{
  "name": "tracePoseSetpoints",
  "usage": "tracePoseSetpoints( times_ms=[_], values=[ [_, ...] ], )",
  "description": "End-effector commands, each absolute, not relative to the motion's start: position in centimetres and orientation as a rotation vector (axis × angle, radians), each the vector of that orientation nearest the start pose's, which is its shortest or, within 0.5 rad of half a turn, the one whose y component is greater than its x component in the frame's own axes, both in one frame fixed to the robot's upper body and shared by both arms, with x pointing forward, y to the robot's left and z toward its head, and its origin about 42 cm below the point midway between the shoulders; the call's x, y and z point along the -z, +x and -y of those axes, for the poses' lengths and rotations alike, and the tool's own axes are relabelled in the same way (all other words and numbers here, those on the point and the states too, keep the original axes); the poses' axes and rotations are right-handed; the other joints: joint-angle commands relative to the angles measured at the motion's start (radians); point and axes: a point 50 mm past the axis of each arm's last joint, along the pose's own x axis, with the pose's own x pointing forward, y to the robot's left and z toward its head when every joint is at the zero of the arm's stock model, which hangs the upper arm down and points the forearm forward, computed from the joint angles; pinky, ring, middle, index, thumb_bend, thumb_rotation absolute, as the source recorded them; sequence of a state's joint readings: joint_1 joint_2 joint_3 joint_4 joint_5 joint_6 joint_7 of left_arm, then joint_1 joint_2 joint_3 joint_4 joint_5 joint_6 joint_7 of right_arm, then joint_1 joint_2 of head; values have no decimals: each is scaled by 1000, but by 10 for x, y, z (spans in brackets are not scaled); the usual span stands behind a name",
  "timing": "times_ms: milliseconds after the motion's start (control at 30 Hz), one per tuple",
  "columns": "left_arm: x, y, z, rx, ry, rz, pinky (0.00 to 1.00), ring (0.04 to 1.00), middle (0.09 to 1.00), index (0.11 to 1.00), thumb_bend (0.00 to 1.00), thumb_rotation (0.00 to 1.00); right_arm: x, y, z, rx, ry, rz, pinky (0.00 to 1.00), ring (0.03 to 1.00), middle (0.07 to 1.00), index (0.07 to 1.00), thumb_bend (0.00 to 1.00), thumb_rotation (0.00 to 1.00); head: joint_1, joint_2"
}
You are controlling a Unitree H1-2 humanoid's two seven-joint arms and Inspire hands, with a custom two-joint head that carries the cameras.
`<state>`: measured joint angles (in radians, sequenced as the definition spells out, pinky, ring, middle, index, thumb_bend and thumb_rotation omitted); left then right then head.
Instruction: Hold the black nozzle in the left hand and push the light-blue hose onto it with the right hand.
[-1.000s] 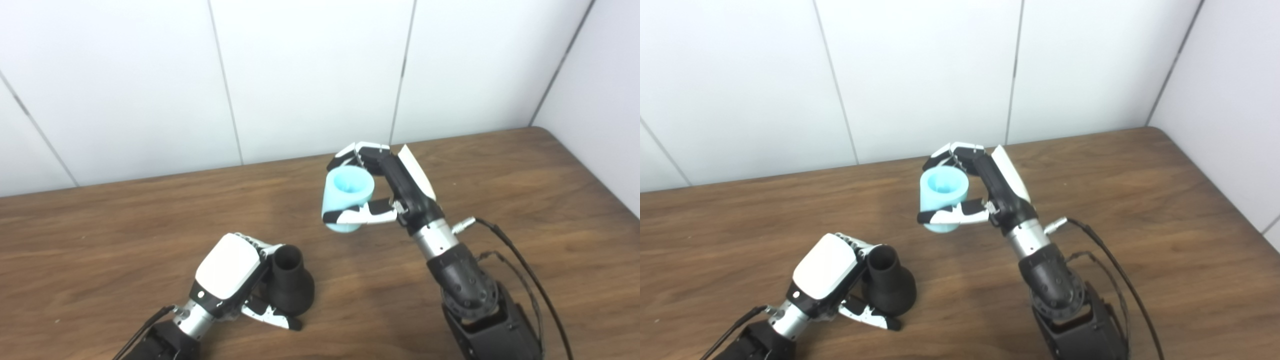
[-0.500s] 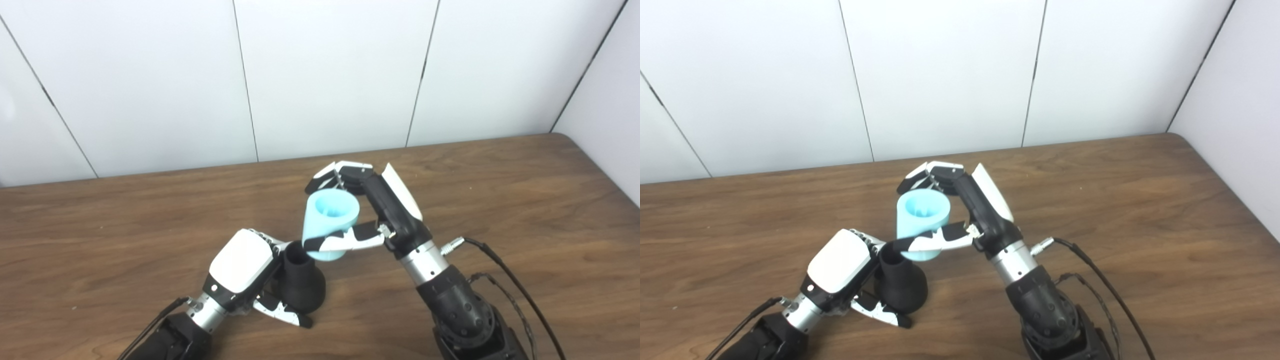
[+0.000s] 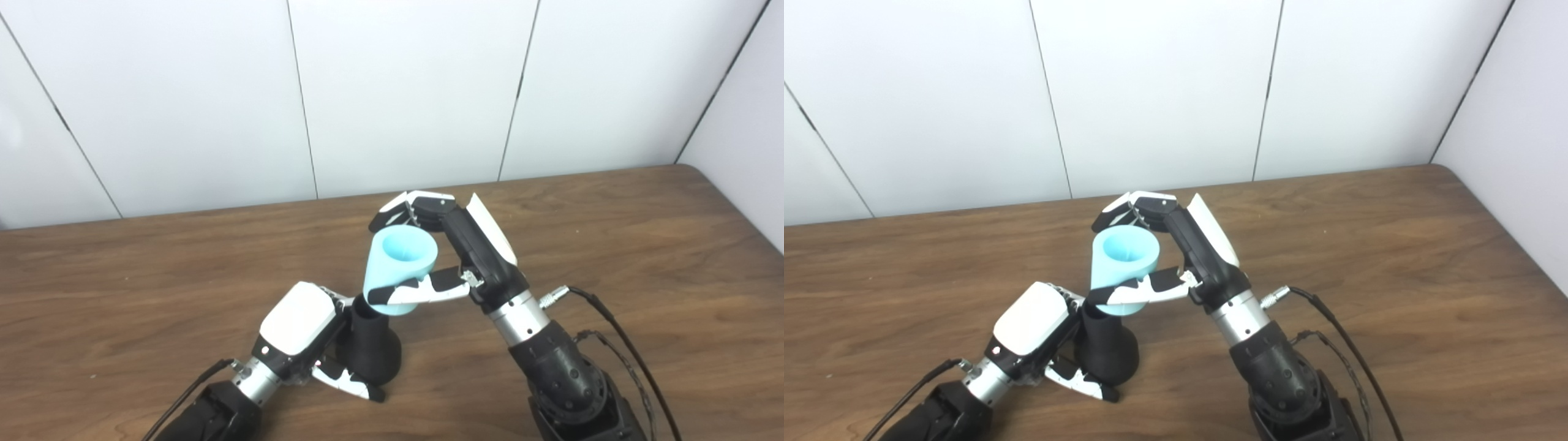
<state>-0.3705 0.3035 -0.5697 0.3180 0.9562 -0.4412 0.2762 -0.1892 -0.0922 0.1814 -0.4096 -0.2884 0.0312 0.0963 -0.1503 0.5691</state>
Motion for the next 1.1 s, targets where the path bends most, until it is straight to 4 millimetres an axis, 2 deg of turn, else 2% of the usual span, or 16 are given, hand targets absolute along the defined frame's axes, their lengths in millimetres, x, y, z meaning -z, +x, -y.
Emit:
tracePoseSetpoints(
  times_ms=[0, 233, 433, 567, 600, 733, 1067],
  values=[
    [-38, 298, -143, 750, 1134, 541, 89, 142, 214, 480, 517, 40, -267, 296, 161, -248, -355, 659, 304, 362, 451, 533, 517, 0, -1, 1],
    [-35, 296, -142, 763, 1136, 536, 92, 149, 229, 481, 517, 39, -266, 299, 157, -242, -347, 704, 293, 350, 450, 533, 519, 0, 7, -2],
    [-36, 295, -142, 764, 1133, 538, 86, 142, 222, 481, 517, 39, -255, 311, 157, -235, -368, 757, 246, 313, 454, 528, 521, 0, 12, 1],
    [-38, 294, -142, 771, 1136, 545, 88, 144, 221, 481, 517, 38, -250, 313, 157, -236, -368, 758, 260, 323, 454, 528, 521, 0, 17, 6],
    [-38, 294, -142, 772, 1140, 548, 100, 158, 244, 481, 517, 39, -249, 313, 157, -235, -369, 759, 251, 314, 454, 527, 521, 0, 17, 6],
    [-40, 293, -142, 773, 1151, 553, 96, 153, 231, 481, 517, 39, -246, 314, 156, -239, -377, 760, 223, 291, 455, 526, 521, 0, 22, 12],
    [-45, 285, -143, 779, 1178, 553, 100, 156, 236, 482, 518, 40, -236, 310, 154, -254, -343, 733, 257, 322, 452, 529, 520, 0, 31, 33]
  ],
)
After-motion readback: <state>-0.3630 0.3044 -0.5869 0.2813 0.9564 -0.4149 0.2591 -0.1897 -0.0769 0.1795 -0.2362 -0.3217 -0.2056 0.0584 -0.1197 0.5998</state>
